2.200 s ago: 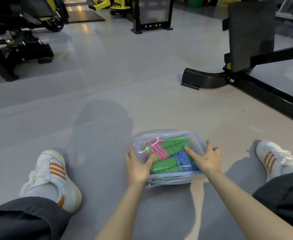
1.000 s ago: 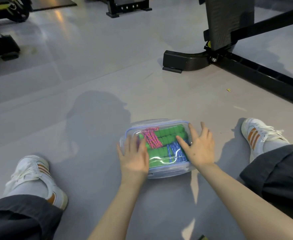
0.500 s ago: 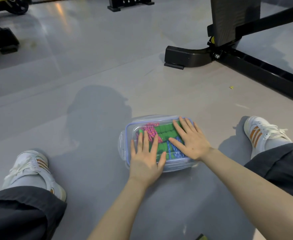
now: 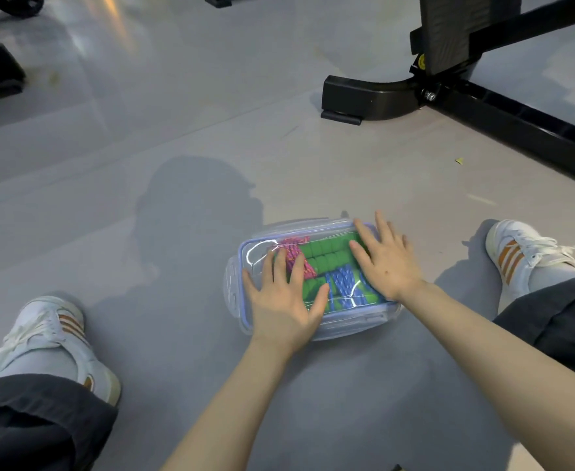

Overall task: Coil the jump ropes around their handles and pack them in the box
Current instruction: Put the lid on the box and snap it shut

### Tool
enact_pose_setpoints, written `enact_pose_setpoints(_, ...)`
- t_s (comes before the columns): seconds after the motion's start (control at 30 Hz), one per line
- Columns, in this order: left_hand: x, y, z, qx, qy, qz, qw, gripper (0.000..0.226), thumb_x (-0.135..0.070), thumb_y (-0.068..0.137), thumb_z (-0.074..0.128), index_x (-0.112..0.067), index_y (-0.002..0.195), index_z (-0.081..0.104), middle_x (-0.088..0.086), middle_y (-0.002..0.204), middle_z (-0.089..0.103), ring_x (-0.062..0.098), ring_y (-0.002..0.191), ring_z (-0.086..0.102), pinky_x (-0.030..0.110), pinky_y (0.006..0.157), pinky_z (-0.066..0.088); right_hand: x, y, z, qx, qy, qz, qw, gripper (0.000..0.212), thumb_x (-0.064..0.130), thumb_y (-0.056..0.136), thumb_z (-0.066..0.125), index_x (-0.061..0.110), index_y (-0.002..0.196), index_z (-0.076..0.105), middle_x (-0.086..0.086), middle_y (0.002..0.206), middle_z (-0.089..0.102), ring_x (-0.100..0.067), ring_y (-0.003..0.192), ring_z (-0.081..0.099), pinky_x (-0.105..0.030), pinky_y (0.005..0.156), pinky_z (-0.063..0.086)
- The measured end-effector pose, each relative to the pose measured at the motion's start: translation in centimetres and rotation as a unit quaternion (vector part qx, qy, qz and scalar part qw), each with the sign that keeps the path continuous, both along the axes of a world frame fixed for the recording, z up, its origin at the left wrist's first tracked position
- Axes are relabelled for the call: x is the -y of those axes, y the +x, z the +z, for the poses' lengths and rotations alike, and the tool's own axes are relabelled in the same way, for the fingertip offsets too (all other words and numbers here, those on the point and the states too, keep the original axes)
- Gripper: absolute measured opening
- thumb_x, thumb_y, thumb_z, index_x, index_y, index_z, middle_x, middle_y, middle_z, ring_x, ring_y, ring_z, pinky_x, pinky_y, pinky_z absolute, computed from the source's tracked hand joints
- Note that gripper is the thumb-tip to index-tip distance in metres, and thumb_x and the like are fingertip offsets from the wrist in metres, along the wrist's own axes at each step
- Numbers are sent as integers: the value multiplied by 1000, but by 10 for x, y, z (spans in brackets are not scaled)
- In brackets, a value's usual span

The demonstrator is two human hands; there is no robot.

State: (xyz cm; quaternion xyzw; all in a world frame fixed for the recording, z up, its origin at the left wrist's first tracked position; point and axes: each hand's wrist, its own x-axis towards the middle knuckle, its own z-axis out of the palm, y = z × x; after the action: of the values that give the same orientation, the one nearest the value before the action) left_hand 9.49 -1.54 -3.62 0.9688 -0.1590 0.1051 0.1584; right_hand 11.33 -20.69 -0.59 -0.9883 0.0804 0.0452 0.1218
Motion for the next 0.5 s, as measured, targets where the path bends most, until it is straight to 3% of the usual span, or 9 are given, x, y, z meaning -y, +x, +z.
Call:
enact_pose_setpoints(0.1, 8, 16, 18, -86, 32, 16, 996, 82, -66, 78, 15, -12, 132, 47, 15, 150, 30, 25, 142, 21, 57, 113, 5, -8, 8, 2, -12, -40, 58, 997, 56, 45, 99, 10, 26, 151, 6, -9, 159, -4, -27, 145, 5, -43, 116, 6)
enact_pose_setpoints(0.2, 8, 24, 17, -142, 92, 20, 985, 81, -70, 89, 17, -19, 152, 13, 10, 160, -6, 25, 146, -11, 52, 113, -11, -17, 14, -1, -39, -42, 40, 998, 61, 47, 99, 13, 20, 151, -2, -8, 158, -10, -24, 146, -7, -44, 117, -5)
enact_pose_setpoints(0.33, 7, 22, 13, -152, 112, 20, 982, 86, -75, 79, 5, -29, 153, 0, 12, 159, -11, 32, 145, -13, 58, 111, -11, -19, 12, -3, -28, -23, 34, 999, 64, 51, 98, 17, 20, 151, -2, -8, 158, -8, -24, 146, -6, -40, 118, -2)
enact_pose_setpoints(0.5, 2, 22, 13, -149, 109, 1, 983, 102, -76, 64, -10, -27, 153, -1, 13, 159, -11, 33, 145, -13, 60, 111, -9, -18, 9, 2, 7, 3, 28, 1000, 62, 52, 96, 27, 23, 149, 14, -4, 154, 18, -29, 131, 26, -40, 107, 24)
